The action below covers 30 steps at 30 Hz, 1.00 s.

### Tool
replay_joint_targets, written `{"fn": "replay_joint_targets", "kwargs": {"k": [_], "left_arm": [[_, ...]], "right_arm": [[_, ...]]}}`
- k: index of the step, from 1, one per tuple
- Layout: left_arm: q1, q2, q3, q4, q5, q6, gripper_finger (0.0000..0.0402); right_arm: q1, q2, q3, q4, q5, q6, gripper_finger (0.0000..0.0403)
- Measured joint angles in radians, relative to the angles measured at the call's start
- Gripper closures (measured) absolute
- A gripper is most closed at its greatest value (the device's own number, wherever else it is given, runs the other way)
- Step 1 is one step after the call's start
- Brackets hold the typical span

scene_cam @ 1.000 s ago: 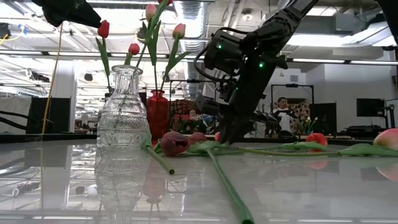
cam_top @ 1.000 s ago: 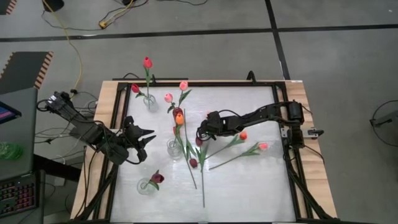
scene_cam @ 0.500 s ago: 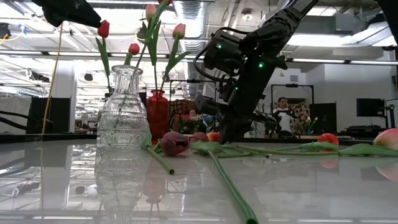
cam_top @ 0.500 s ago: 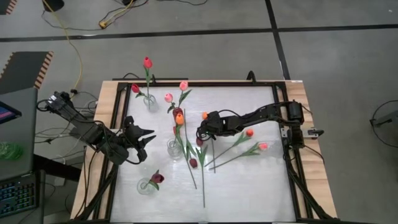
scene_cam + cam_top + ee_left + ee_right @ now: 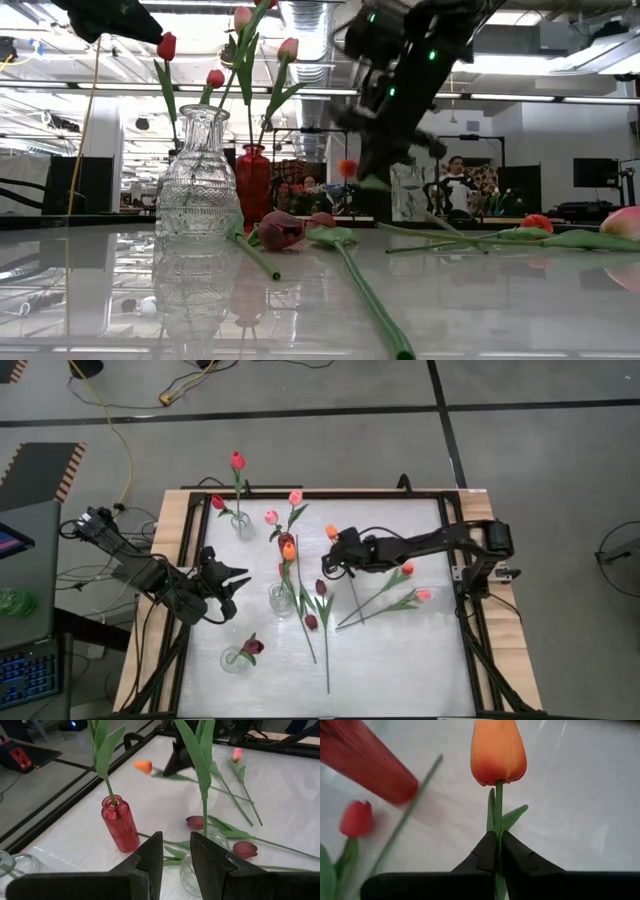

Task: Sort flowers into vase by color
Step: Put the orange tulip into the middle transparent vase

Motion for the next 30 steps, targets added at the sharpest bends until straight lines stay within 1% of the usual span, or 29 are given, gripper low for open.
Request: {"fn": "replay_joint_targets", "kwargs": {"k": [6, 14, 17, 26, 28, 30], "left_arm": [[0.000, 0.000, 0.000, -0.001, -0.007, -0.006, 0.0316], [0.000, 0.000, 0.000, -0.001, -0.008, -0.007, 0.0316], [0.000, 0.000, 0.000, -0.002, -0.009, -0.008, 0.0316], [0.000, 0.000, 0.000, -0.001, -0.016, -0.008, 0.0316], [0.000, 0.000, 0.000, -0.001, -0.016, -0.008, 0.0316], [0.000, 0.000, 0.000, 0.000, -0.017, -0.008, 0.0316]], "right_arm": [[0.018, -0.126, 0.000, -0.003, 0.101, -0.104, 0.0356], [0.074, -0.299, 0.001, -0.011, 0.249, -0.264, 0.0356], [0.090, -0.357, 0.001, -0.028, 0.274, -0.300, 0.0356], [0.150, -0.470, -0.007, -0.009, 0.279, -0.421, 0.0364], [0.163, -0.493, -0.047, 0.041, 0.297, -0.434, 0.0366], [0.174, -0.518, -0.116, 0.117, 0.305, -0.437, 0.0367]]}}
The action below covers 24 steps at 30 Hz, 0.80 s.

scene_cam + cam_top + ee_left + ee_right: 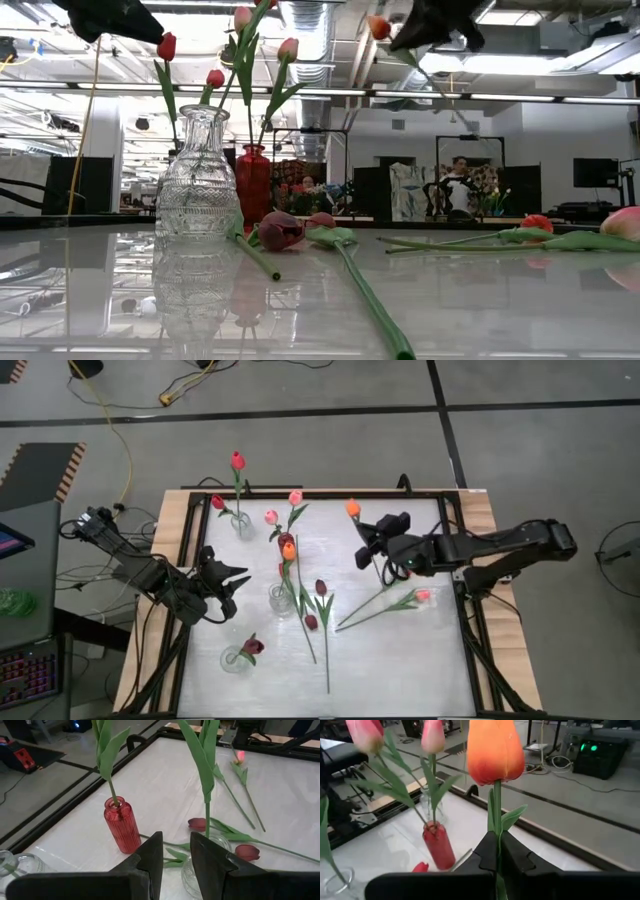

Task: Sort flowers into vase by color
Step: Put the orange tulip into the middle transparent vase

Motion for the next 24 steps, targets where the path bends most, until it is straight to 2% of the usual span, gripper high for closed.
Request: {"fn": "replay_joint_targets", "kwargs": {"k": [4, 6, 10, 12, 15, 24], "left_arm": [[0.000, 0.000, 0.000, 0.002, 0.000, 0.000, 0.0316], [0.000, 0.000, 0.000, 0.002, 0.000, 0.000, 0.0316], [0.000, 0.000, 0.000, 0.003, -0.010, 0.000, 0.0316], [0.000, 0.000, 0.000, 0.003, -0.020, 0.000, 0.0316], [0.000, 0.000, 0.000, 0.004, -0.027, 0.000, 0.0316], [0.000, 0.000, 0.000, 0.006, -0.026, 0.000, 0.0316]], "right_arm": [[0.004, -0.050, -0.181, 0.282, -0.022, -0.008, 0.0367], [-0.005, -0.069, -0.275, 0.492, -0.103, -0.059, 0.0367], [-0.062, -0.047, -0.415, 1.010, -0.450, -0.171, 0.0367], [-0.095, -0.013, -0.440, 1.205, -0.605, -0.181, 0.0367], [-0.130, 0.046, -0.442, 1.367, -0.740, -0.184, 0.0367], [-0.127, 0.263, -0.322, 1.636, -0.989, -0.275, 0.0367]]}}
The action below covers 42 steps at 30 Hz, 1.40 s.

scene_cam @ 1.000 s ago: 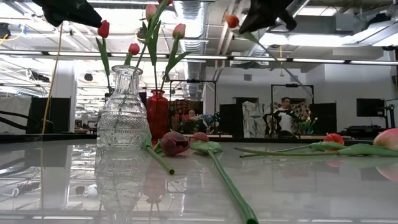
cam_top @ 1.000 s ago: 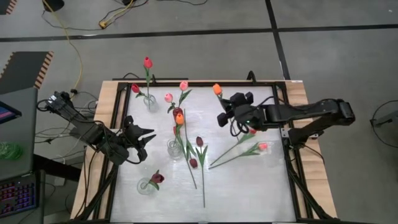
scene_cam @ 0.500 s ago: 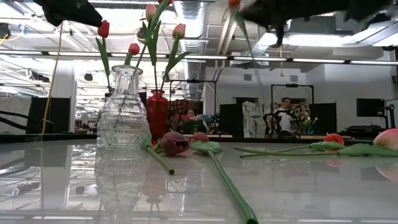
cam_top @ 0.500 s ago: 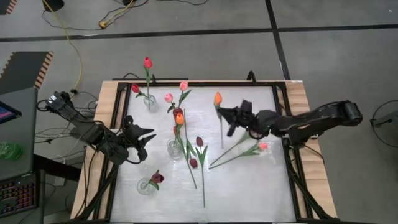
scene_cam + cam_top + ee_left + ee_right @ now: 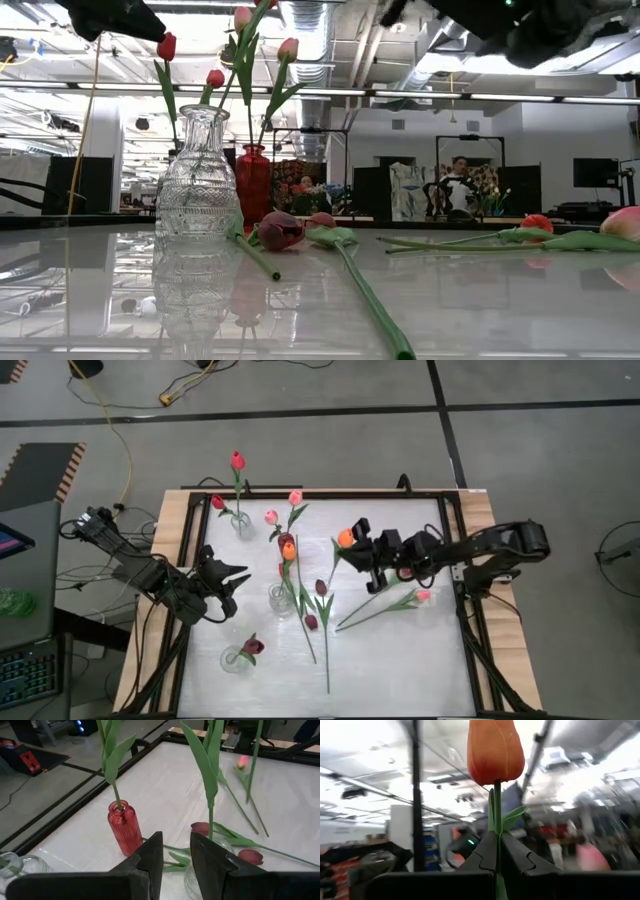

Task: Sort flowers into vase by color
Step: Put the orange tulip into the middle transparent vase

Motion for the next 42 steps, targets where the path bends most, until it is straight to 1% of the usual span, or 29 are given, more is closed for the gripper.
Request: {"fn": "replay_joint_targets", "kwargs": {"k": [3, 8, 18, 25, 33, 38, 42], "left_arm": [[0.000, 0.000, 0.000, 0.000, 0.001, -0.001, 0.0316], [0.000, 0.000, 0.000, 0.000, 0.002, -0.004, 0.0316], [0.000, 0.000, 0.000, 0.000, 0.001, -0.008, 0.0316], [0.000, 0.000, 0.000, 0.000, 0.002, -0.008, 0.0316], [0.000, 0.000, 0.000, -0.001, 0.001, -0.008, 0.0316], [0.000, 0.000, 0.000, 0.000, 0.001, -0.008, 0.0316], [0.000, 0.000, 0.000, 0.000, 0.001, -0.008, 0.0316]], "right_arm": [[0.016, 0.043, 0.058, 0.032, -0.044, -0.077, 0.0367], [0.046, 0.117, 0.151, 0.031, -0.045, -0.186, 0.0367], [0.050, 0.272, 0.315, 0.029, -0.046, -0.195, 0.0367], [0.049, 0.363, 0.411, 0.023, -0.067, -0.195, 0.0367], [0.050, 0.368, 0.419, -0.045, -0.067, -0.195, 0.0366], [0.048, 0.367, 0.419, -0.134, -0.066, -0.195, 0.0366], [0.048, 0.367, 0.419, -0.205, -0.034, -0.195, 0.0365]]}}
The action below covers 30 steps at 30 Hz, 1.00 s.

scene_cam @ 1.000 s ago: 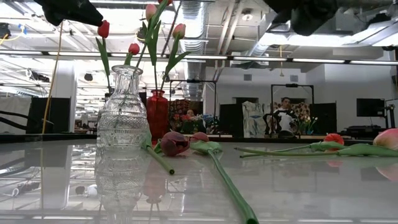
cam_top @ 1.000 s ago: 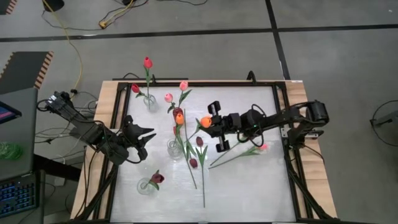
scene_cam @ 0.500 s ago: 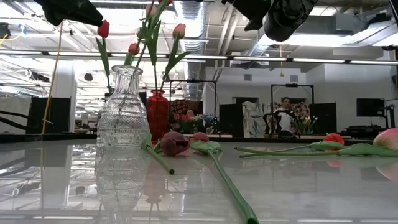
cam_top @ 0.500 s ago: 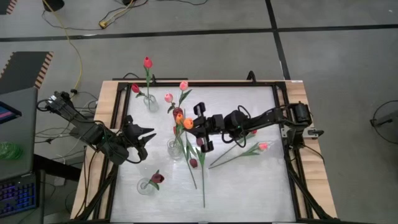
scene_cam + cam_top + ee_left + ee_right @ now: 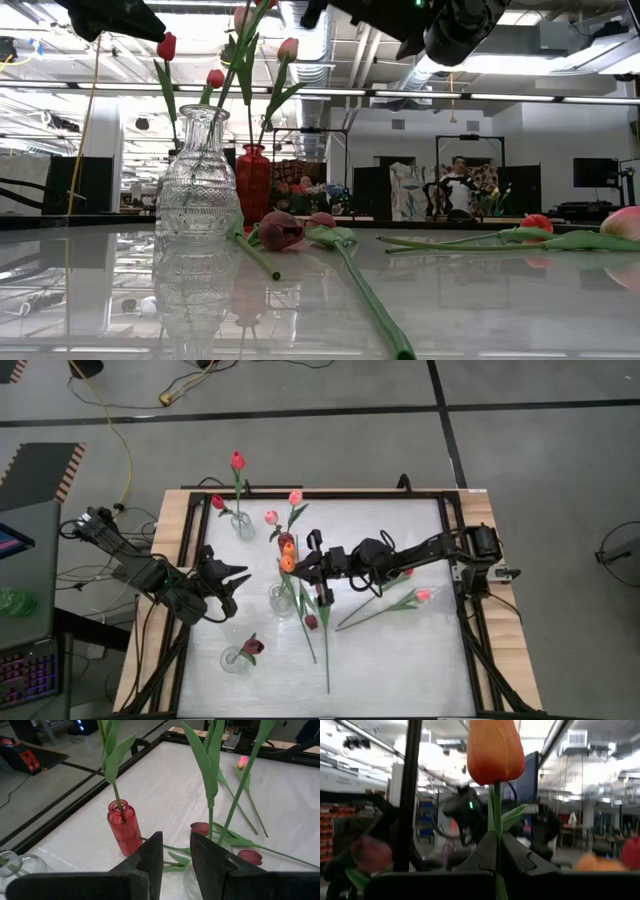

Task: Sort flowers into vase by color
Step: Put the orange tulip into the middle transparent vase

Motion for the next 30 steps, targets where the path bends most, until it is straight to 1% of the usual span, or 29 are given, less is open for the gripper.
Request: {"fn": "replay_joint_targets", "kwargs": {"k": [7, 21, 25, 30], "left_arm": [[0.000, 0.000, 0.000, 0.000, 0.000, 0.000, 0.0316], [0.000, 0.000, 0.000, 0.000, 0.000, -0.006, 0.0316], [0.000, 0.000, 0.000, 0.000, 0.000, -0.007, 0.0316], [0.000, 0.000, 0.000, 0.000, 0.000, -0.011, 0.0316]], "right_arm": [[0.000, 0.000, 0.000, -0.075, 0.003, 0.000, 0.0349], [0.000, 0.000, 0.000, -0.198, 0.007, 0.000, 0.0342], [0.000, 0.000, 0.000, -0.251, 0.014, 0.000, 0.0322], [0.000, 0.000, 0.000, -0.312, 0.031, 0.011, 0.0279]]}}
